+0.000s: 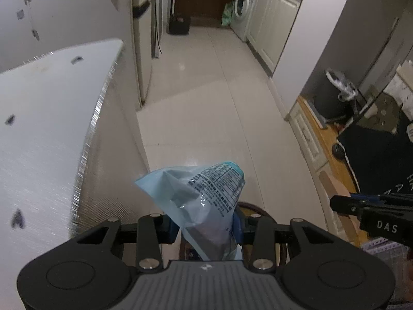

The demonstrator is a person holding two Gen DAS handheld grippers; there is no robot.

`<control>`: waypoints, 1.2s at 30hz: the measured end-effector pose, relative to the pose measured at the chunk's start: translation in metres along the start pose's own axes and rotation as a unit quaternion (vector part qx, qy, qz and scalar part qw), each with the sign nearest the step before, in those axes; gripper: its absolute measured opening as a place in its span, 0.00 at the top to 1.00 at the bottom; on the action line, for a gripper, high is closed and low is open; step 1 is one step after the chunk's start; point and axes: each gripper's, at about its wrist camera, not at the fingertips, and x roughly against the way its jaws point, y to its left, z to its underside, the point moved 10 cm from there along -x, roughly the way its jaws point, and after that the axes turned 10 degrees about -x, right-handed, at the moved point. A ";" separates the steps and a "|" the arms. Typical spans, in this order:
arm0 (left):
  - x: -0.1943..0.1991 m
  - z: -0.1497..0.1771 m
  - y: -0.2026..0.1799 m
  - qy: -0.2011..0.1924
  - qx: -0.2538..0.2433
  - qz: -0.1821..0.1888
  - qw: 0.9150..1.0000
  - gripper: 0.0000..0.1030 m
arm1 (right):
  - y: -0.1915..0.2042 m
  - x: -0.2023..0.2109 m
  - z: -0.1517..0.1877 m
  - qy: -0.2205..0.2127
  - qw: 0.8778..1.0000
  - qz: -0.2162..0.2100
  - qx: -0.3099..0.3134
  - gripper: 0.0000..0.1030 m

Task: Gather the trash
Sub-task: 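Carry the snack bag and cardboard piece over the trash bin, then open the left tool and the right tool to drop both items into the bin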

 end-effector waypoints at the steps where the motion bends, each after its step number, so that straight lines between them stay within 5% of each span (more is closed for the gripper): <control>1: -0.007 0.004 -0.002 0.006 -0.001 0.001 1.000 0.61 | -0.006 -0.004 0.003 0.004 1.000 0.002 -0.004 0.75; 18: -0.129 0.086 -0.020 0.105 0.019 0.015 0.994 0.60 | -0.054 -0.111 0.096 0.108 0.994 -0.001 -0.035 0.75; 36: -0.258 0.159 -0.055 0.180 0.019 0.061 0.982 0.60 | -0.057 -0.212 0.099 0.129 0.990 -0.029 -0.047 0.75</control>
